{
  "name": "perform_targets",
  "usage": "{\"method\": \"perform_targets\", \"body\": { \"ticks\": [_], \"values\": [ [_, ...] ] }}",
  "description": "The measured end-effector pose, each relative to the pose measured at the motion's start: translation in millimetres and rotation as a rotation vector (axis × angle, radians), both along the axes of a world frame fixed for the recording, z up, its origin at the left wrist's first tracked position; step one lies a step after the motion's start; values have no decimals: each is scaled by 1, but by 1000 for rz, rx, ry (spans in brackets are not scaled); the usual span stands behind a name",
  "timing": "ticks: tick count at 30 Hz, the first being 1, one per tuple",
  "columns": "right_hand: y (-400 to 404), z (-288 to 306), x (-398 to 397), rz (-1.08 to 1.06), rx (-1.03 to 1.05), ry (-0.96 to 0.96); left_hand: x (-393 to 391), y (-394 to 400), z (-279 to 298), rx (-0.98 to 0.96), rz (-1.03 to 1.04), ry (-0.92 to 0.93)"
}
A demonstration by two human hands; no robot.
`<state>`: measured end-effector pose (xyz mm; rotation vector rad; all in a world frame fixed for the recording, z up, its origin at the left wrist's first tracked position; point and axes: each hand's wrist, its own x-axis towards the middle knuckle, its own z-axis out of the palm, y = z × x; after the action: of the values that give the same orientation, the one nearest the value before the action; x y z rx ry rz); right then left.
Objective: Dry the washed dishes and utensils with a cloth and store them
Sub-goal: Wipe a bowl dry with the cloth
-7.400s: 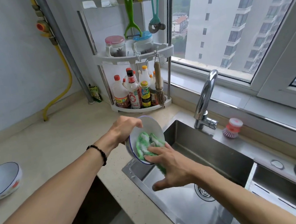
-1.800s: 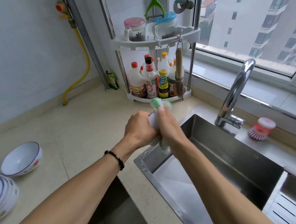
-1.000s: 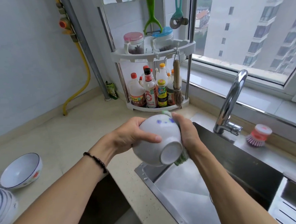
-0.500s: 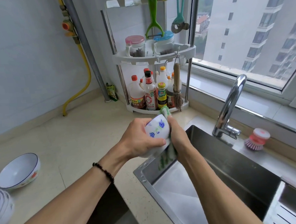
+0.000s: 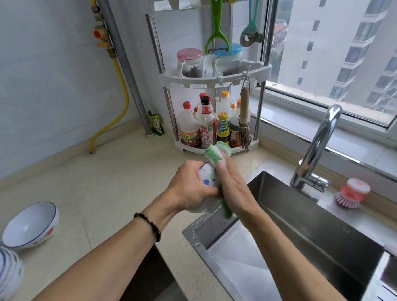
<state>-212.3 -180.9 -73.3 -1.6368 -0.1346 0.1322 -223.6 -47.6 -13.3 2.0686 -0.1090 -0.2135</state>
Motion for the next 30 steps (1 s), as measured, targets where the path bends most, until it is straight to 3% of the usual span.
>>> {"method": "perform_targets", "body": {
  "ticks": [2, 5, 8, 10, 14, 18, 21, 23, 26, 30],
  "values": [
    [-4, 3, 0, -13, 146, 115, -3, -1, 2, -15, -58, -8],
    [-23, 1, 10, -51, 447, 368, -9, 0, 10, -201, -138, 21],
    [-26, -3, 12, -167, 534, 383, -7, 4, 15, -290, -212, 86],
    [-29, -5, 9, -198, 430, 348, -2, 10, 19, -187, -275, 182],
    [-31, 15, 7, -121, 48, 53, 4, 4, 26, 124, -326, 243],
    [-15, 21, 2, -86, 120, -70, 0, -10, 17, 203, -198, 120],
    [0, 8, -17, -89, 43, -70, 3, -8, 6, 246, -94, 50],
    [-2, 3, -17, -94, 94, 45, -1, -11, 4, 269, -94, 2],
    [-12, 7, 1, -135, 348, 300, -5, -12, 5, 217, -87, -49],
    [-1, 6, -7, -113, 122, 82, 4, -8, 9, 253, -27, -70]
  ]
}}
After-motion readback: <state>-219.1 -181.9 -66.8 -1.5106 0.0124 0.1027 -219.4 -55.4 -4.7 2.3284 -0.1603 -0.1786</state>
